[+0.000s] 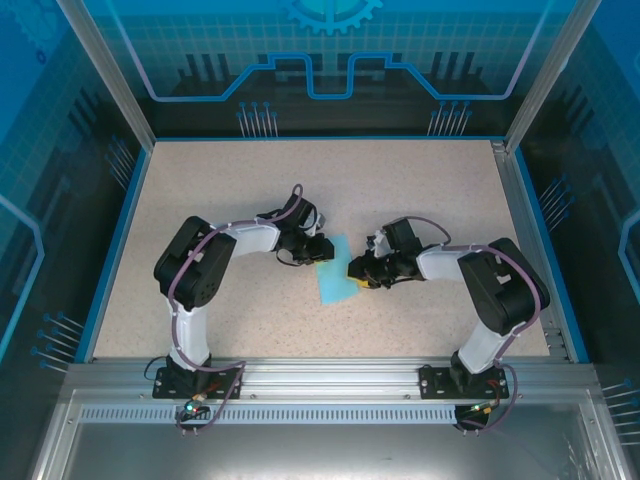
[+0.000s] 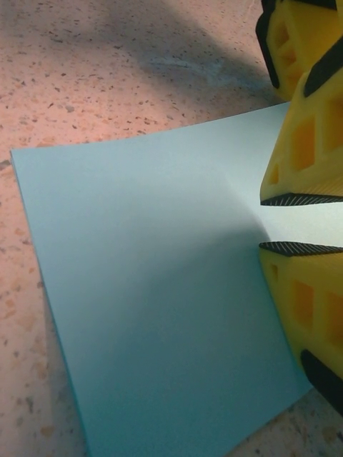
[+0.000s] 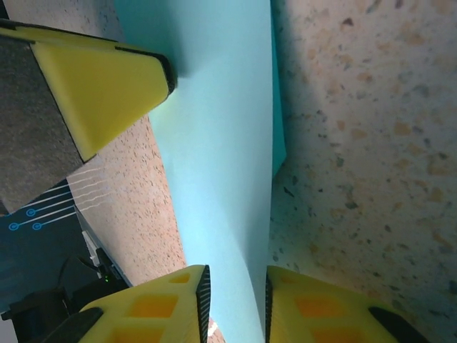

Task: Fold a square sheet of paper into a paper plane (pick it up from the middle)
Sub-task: Third fold the triangle at the center of the table.

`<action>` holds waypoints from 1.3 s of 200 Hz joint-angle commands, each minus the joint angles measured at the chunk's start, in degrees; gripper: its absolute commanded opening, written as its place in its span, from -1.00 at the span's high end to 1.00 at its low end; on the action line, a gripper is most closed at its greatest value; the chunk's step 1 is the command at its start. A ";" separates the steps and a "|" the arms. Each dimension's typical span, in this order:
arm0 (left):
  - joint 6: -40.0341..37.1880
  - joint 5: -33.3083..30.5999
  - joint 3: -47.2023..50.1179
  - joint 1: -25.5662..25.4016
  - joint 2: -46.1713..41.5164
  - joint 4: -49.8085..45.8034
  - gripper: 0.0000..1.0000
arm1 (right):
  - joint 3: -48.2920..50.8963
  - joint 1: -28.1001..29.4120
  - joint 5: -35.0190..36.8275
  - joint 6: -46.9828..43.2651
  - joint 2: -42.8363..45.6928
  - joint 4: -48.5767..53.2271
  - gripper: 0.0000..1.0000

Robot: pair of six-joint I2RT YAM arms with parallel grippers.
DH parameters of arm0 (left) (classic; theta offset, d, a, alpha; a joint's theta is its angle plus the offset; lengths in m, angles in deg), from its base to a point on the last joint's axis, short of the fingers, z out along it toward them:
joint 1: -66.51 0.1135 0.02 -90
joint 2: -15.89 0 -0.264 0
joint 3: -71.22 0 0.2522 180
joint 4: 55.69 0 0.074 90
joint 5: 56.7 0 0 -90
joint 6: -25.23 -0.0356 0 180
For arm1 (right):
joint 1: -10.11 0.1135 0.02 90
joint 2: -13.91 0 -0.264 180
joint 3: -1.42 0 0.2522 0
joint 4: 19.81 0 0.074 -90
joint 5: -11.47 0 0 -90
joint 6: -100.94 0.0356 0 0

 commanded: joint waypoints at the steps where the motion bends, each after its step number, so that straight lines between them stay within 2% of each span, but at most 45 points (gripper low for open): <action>1: -2.95 0.85 -0.83 -0.05 -3.04 -2.63 0.50 | -2.17 -0.45 -0.29 0.29 -1.45 0.33 0.44; 48: -2.13 0.64 0.26 -0.37 -7.45 -2.44 0.29 | -4.31 -1.83 -1.93 -2.05 -3.13 2.66 0.52; 90: -1.82 -1.84 6.54 -2.96 -15.60 0.67 0.07 | -4.40 -3.02 -3.80 -2.27 -3.59 2.74 0.56; 122: -3.10 -10.74 11.16 -9.39 -20.80 0.22 0.00 | -5.03 -3.37 -4.57 -2.87 -2.76 4.44 0.67; 136: -2.51 -14.65 14.06 -12.44 -22.72 2.19 -0.05 | -5.69 -3.40 -5.13 -3.40 -3.08 5.45 0.80; 171: -5.05 -26.58 17.67 -20.22 -25.39 3.57 -0.07 | -7.44 -3.44 -5.02 -4.41 -3.84 8.93 0.82; 217: -10.50 -35.67 15.02 -27.67 -22.80 -0.53 -0.15 | -8.76 -3.44 -5.67 -4.83 -3.87 10.57 0.80; 260: -15.52 -42.20 10.37 -32.34 -17.93 -3.90 -0.24 | -9.31 -3.45 -5.61 -5.44 -4.05 12.21 0.79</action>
